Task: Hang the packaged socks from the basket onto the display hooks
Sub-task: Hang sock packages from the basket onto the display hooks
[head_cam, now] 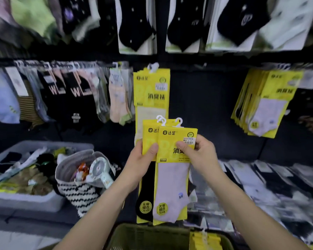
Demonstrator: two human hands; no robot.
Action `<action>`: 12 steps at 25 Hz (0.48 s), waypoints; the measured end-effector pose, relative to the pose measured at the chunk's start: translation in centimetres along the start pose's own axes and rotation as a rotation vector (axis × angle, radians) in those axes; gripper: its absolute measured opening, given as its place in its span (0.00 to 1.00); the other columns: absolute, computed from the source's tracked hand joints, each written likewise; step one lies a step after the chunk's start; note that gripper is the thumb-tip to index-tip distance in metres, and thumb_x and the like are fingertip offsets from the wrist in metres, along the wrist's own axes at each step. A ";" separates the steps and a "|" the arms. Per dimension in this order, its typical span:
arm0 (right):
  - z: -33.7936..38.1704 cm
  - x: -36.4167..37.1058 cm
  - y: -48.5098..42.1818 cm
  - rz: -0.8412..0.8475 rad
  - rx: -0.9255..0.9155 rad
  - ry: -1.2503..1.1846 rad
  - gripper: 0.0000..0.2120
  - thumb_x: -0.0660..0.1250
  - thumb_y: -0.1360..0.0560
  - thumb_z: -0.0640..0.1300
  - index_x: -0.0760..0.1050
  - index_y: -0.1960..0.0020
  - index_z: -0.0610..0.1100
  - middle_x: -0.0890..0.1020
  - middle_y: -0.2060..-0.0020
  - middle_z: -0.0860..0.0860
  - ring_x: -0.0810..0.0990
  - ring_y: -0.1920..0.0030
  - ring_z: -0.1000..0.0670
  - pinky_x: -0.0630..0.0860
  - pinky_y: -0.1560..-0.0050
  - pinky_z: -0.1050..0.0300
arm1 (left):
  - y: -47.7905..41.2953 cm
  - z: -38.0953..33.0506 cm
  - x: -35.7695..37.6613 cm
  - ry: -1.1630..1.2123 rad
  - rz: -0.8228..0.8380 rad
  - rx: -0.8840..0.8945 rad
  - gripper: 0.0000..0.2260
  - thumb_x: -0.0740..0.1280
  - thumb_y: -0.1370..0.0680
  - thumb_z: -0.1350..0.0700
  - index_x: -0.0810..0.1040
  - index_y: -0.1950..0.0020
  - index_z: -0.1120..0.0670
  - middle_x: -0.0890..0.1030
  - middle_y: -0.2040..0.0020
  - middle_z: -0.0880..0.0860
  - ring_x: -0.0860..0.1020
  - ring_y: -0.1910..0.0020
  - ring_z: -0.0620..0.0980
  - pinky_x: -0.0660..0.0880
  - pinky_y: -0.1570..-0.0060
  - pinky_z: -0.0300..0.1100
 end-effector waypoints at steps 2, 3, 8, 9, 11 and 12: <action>2.6 0.3 -1.8 0.018 -0.039 -0.011 0.05 0.73 0.30 0.43 0.78 0.58 0.52 0.85 0.64 0.59 0.83 0.61 0.58 0.79 0.62 0.64 | -1.8 -2.9 -0.5 -0.013 -0.004 0.062 0.13 0.65 0.29 0.45 0.76 0.47 0.48 0.84 0.52 0.43 0.82 0.52 0.40 0.76 0.58 0.30; 3.6 0.6 -2.6 0.036 -0.052 -0.032 0.05 0.72 0.29 0.43 0.78 0.57 0.51 0.85 0.62 0.57 0.84 0.59 0.57 0.80 0.61 0.63 | -2.7 -4.3 -1.0 -0.022 -0.023 0.092 0.11 0.65 0.29 0.46 0.76 0.48 0.47 0.84 0.52 0.44 0.82 0.53 0.41 0.76 0.58 0.31; 8.3 2.5 -6.3 0.024 -0.078 -0.138 0.04 0.66 0.24 0.44 0.76 0.49 0.47 0.84 0.53 0.52 0.83 0.53 0.54 0.80 0.57 0.62 | -5.0 -10.1 -6.9 -0.130 -0.273 0.221 0.03 0.66 0.23 0.55 0.76 0.54 0.46 0.83 0.49 0.54 0.81 0.54 0.50 0.78 0.51 0.49; 9.2 3.1 -6.9 0.014 -0.095 -0.122 0.04 0.64 0.23 0.44 0.76 0.50 0.47 0.84 0.53 0.51 0.83 0.54 0.54 0.80 0.57 0.62 | -4.8 -10.5 -8.3 -0.118 -0.319 0.227 0.03 0.65 0.23 0.55 0.76 0.54 0.46 0.83 0.50 0.54 0.81 0.53 0.52 0.78 0.50 0.51; 10.7 4.2 -8.0 -0.022 -0.111 -0.082 0.03 0.63 0.23 0.45 0.75 0.52 0.46 0.83 0.53 0.50 0.82 0.53 0.52 0.80 0.54 0.57 | -4.3 -11.1 -10.4 -0.102 -0.377 0.240 0.03 0.65 0.22 0.54 0.76 0.53 0.46 0.83 0.50 0.53 0.82 0.52 0.53 0.78 0.49 0.53; 11.0 4.5 -8.4 -0.048 -0.105 -0.058 0.03 0.63 0.23 0.45 0.74 0.53 0.46 0.82 0.53 0.48 0.82 0.52 0.50 0.80 0.51 0.53 | -4.0 -11.2 -11.3 -0.096 -0.402 0.247 0.03 0.65 0.22 0.54 0.76 0.53 0.46 0.83 0.51 0.51 0.82 0.52 0.52 0.78 0.50 0.53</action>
Point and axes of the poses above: each hand's wrist, its own y-axis away from the middle knuckle, its own x-axis out of the palm, z = x × y, the point moved 9 cm from there along -y, towards the middle knuckle
